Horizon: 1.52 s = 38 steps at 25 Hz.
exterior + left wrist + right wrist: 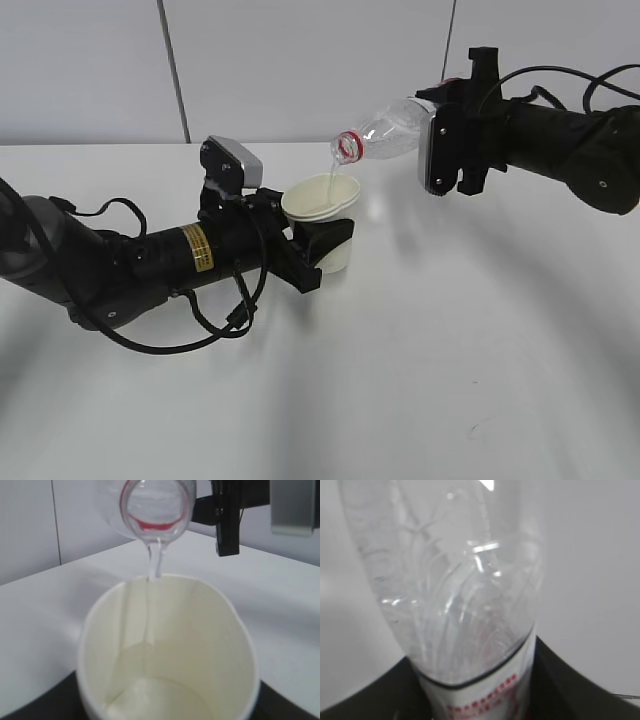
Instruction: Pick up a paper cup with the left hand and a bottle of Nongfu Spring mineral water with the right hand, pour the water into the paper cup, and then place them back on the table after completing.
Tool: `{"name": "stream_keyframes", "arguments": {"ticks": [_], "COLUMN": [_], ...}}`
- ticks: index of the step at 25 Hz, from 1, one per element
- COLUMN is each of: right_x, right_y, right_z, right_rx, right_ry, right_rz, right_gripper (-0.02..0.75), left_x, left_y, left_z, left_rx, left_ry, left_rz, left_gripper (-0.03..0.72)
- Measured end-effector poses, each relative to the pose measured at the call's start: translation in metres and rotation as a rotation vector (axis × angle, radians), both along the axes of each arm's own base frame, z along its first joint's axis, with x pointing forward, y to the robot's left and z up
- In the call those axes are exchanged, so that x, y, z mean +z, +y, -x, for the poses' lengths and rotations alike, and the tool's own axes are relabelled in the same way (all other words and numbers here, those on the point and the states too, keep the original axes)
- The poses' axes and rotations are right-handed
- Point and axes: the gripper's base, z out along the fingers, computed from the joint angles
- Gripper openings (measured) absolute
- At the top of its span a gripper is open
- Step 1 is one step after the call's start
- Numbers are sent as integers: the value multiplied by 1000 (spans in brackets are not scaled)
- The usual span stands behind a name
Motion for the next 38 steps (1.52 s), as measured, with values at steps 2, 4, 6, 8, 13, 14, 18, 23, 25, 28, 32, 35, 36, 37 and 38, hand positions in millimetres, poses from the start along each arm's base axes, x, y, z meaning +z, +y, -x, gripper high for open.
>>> {"name": "stream_keyframes", "arguments": {"ticks": [2, 4, 6, 8, 13, 14, 18, 23, 25, 28, 32, 35, 36, 37, 38], "right_x": [0, 0, 0, 0, 0, 0, 0, 0, 0, 0, 0, -1, 0, 0, 0], "right_y": [0, 0, 0, 0, 0, 0, 0, 0, 0, 0, 0, 0, 0, 0, 0], "right_z": [0, 0, 0, 0, 0, 0, 0, 0, 0, 0, 0, 0, 0, 0, 0], "right_rx": [0, 0, 0, 0, 0, 0, 0, -2, -3, -6, -10, -13, -16, -18, -20], "right_ry": [0, 0, 0, 0, 0, 0, 0, 3, 5, 9, 17, 24, 27, 30, 33], "right_rz": [0, 0, 0, 0, 0, 0, 0, -8, -11, -21, -39, -51, -59, -66, -73], "right_gripper": [338, 338, 338, 338, 338, 338, 338, 338, 338, 338, 338, 338, 338, 338, 338], "left_x": [0, 0, 0, 0, 0, 0, 0, 0, 0, 0, 0, 0, 0, 0, 0], "left_y": [0, 0, 0, 0, 0, 0, 0, 0, 0, 0, 0, 0, 0, 0, 0], "left_z": [0, 0, 0, 0, 0, 0, 0, 0, 0, 0, 0, 0, 0, 0, 0], "left_rx": [-1, -1, -1, -1, -1, -1, -1, -1, -1, -1, -1, 0, 1, 1, 1], "left_ry": [0, 0, 0, 0, 0, 0, 0, 0, 0, 0, 0, 0, 1, 1, 1], "left_rz": [-1, -1, -1, -1, -1, -1, -1, -1, -1, -2, -2, -1, -1, 0, 0], "left_gripper": [381, 381, 381, 380, 380, 380, 380, 380, 380, 380, 380, 380, 380, 380, 380]}}
